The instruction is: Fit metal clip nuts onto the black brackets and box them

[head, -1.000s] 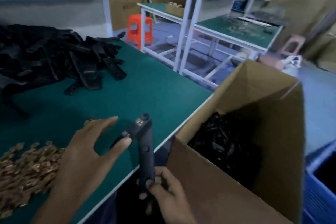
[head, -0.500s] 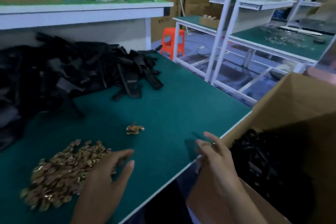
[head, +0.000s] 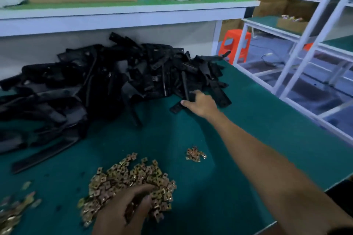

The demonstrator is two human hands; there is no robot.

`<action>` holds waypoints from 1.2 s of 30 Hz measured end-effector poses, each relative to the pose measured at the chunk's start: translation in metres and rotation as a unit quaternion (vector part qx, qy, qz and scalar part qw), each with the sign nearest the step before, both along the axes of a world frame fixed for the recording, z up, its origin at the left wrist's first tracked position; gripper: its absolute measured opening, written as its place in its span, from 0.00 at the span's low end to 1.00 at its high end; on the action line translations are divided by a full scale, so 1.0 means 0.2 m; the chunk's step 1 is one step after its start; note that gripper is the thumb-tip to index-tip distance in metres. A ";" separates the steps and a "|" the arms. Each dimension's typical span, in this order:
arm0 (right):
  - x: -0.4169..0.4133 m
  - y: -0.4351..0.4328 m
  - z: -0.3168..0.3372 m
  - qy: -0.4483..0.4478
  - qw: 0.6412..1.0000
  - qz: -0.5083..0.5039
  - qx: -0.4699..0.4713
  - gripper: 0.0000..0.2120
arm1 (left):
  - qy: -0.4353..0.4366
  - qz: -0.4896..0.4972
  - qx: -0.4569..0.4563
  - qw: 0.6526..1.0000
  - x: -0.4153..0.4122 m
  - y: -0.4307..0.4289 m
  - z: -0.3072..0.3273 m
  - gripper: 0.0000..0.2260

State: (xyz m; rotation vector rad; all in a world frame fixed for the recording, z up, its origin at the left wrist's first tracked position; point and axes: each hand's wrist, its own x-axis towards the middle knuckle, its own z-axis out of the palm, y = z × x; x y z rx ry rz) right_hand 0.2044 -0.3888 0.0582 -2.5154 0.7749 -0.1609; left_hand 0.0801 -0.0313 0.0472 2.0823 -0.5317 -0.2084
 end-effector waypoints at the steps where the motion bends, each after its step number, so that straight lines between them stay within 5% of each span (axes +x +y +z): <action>1: 0.05 0.03 -0.01 0.022 0.997 -0.001 -0.068 0.29 | -0.007 -0.006 0.010 1.000 0.02 0.00 0.01 0.14; 4: 0.05 0.10 -0.05 0.022 0.983 0.015 -0.184 0.15 | -0.010 -0.030 0.027 0.999 0.04 0.01 0.00 0.12; 9: -0.28 0.03 -0.08 -0.011 0.968 0.027 -0.250 0.16 | -0.053 -0.056 0.052 0.996 0.06 -0.02 -0.01 0.10; 15: -0.73 -0.17 -0.04 -0.045 0.996 -0.069 0.032 0.16 | -0.159 -0.119 0.124 0.972 0.22 -0.39 -0.08 0.11; 18: -0.84 -0.18 -0.04 -0.199 0.899 -0.228 0.316 0.09 | -0.194 -0.181 0.162 0.951 0.25 -0.63 -0.12 0.18; 20: -0.89 -0.17 -0.04 -0.244 0.848 -0.249 0.400 0.03 | -0.216 -0.228 0.210 0.926 0.24 -0.73 -0.15 0.22; 23: -0.96 -0.10 -0.03 -0.263 0.826 -0.220 0.447 0.09 | -0.248 -0.247 0.249 0.903 0.24 -0.75 -0.18 0.19; 30: -1.11 0.22 -0.07 -0.273 0.815 -0.161 0.484 0.29 | -0.150 -0.148 0.156 0.965 0.29 -0.49 -0.14 0.09; 36: -1.12 0.47 -0.10 -0.314 0.812 -0.134 0.472 0.21 | -0.047 -0.078 0.067 0.994 0.30 -0.45 -0.09 0.05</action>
